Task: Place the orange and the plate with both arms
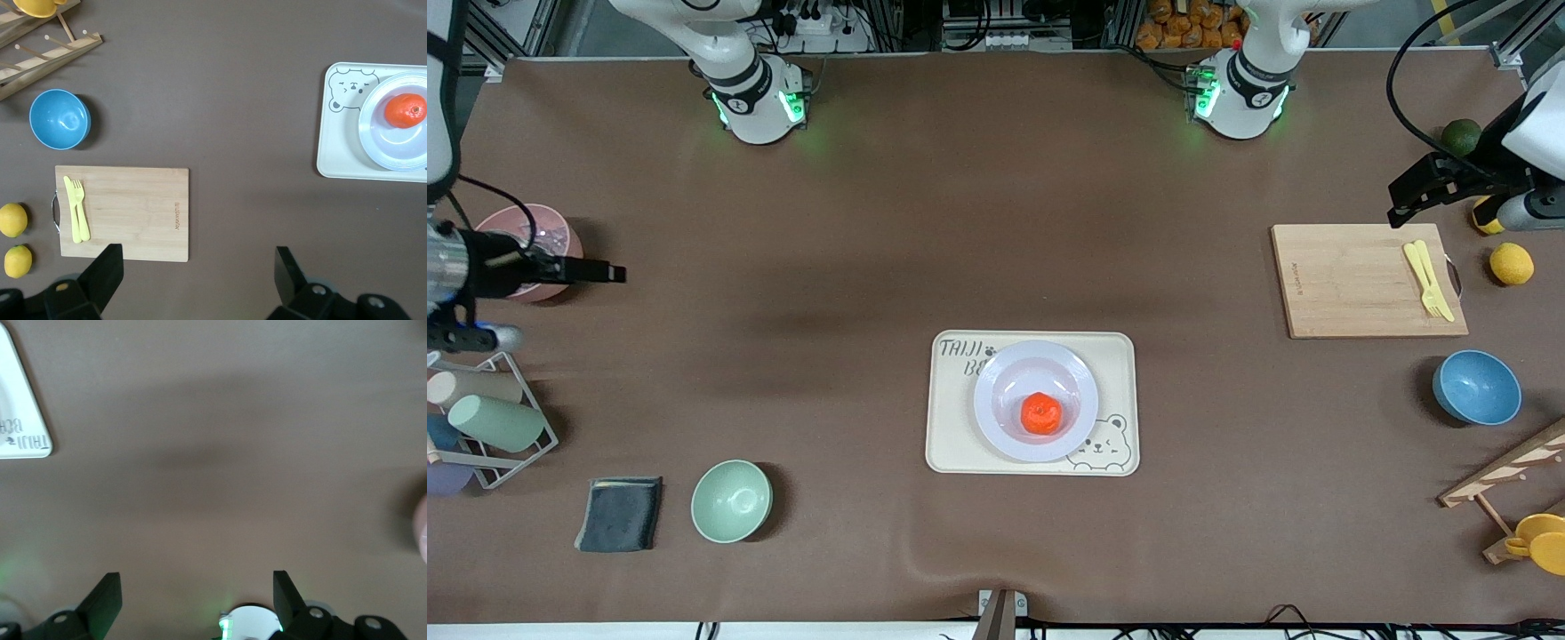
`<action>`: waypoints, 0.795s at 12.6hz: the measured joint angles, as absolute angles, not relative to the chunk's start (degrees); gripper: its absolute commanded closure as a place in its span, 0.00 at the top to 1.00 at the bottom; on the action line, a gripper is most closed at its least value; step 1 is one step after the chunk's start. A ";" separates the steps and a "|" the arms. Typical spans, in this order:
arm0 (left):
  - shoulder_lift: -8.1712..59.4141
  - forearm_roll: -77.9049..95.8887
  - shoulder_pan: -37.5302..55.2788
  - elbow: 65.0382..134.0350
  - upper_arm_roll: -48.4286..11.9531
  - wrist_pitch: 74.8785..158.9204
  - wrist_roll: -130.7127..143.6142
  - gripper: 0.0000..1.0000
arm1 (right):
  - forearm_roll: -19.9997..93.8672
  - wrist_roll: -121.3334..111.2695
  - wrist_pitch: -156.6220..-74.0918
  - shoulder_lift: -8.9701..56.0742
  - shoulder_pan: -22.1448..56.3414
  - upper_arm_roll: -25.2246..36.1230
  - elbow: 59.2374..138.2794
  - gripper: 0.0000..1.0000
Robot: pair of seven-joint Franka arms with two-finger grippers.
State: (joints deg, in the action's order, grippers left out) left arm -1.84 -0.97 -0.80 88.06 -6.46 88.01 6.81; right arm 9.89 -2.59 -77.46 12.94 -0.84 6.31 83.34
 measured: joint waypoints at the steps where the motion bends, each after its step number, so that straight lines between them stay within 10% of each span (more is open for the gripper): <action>1: -2.08 -0.90 -0.80 88.41 -6.45 88.08 6.81 1.00 | 9.11 -2.55 -77.14 11.52 -0.84 5.93 83.34 1.00; 10: -4.28 -0.84 -1.51 90.89 -6.36 89.24 6.72 1.00 | 2.72 -0.61 -76.27 3.34 -0.28 2.04 81.44 1.00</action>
State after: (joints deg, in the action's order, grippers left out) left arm -4.28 -0.84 -1.51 90.89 -6.36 89.24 6.72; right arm 2.72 -0.61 -76.27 3.34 -0.28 2.04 81.44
